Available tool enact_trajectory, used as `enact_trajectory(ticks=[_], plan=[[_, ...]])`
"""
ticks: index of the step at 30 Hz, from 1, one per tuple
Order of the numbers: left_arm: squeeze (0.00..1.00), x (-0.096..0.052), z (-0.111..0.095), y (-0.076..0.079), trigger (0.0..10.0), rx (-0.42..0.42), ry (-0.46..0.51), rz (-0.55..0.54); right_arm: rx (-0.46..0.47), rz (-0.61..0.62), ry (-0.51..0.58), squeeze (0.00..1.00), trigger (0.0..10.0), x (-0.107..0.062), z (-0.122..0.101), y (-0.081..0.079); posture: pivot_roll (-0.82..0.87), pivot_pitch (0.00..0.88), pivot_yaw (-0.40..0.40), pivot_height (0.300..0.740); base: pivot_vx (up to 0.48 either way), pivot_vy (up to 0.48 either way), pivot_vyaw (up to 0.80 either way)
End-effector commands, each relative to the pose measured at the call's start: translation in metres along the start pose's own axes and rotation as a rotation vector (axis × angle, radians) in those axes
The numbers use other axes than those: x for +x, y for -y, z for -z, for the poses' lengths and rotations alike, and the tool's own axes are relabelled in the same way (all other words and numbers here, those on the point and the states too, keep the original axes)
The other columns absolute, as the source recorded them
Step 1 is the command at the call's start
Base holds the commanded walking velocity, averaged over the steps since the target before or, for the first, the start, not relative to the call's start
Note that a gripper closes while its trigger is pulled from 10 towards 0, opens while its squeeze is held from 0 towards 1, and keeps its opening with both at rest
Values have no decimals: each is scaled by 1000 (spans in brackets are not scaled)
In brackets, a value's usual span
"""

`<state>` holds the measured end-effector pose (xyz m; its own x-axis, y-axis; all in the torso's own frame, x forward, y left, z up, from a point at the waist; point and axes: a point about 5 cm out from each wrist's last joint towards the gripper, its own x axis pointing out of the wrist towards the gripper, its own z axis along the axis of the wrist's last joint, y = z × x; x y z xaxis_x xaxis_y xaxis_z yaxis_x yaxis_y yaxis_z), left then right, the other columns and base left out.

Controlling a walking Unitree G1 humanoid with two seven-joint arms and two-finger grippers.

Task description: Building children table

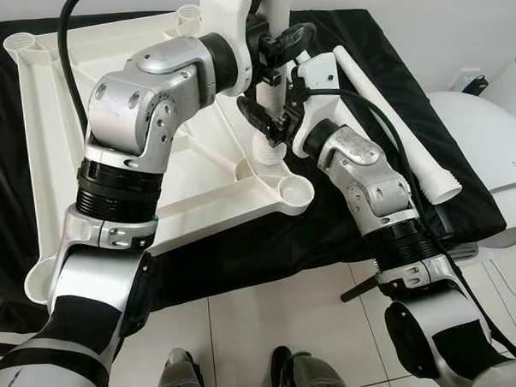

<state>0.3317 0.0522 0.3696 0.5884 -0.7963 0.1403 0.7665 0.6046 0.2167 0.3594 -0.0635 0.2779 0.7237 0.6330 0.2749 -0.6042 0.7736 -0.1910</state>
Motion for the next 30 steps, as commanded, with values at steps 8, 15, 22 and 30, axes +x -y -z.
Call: enact_trajectory(ticks=[8,15,22,30], plan=[[0,4,-12,7,10000,40,28,32,21,12,-26,0,0,-3,4,3,94,190,-85,740,0,0,0],[0,5,-16,8,10000,50,36,49,15,17,-33,0,0,-2,4,4,91,191,-85,740,0,0,0],[0,3,-20,11,10000,48,46,76,4,20,-40,0,0,-1,4,6,90,193,-84,740,0,0,0],[0,-2,-23,11,10000,50,53,81,-6,21,-50,0,10000,1,4,6,91,192,-84,740,0,0,0]])
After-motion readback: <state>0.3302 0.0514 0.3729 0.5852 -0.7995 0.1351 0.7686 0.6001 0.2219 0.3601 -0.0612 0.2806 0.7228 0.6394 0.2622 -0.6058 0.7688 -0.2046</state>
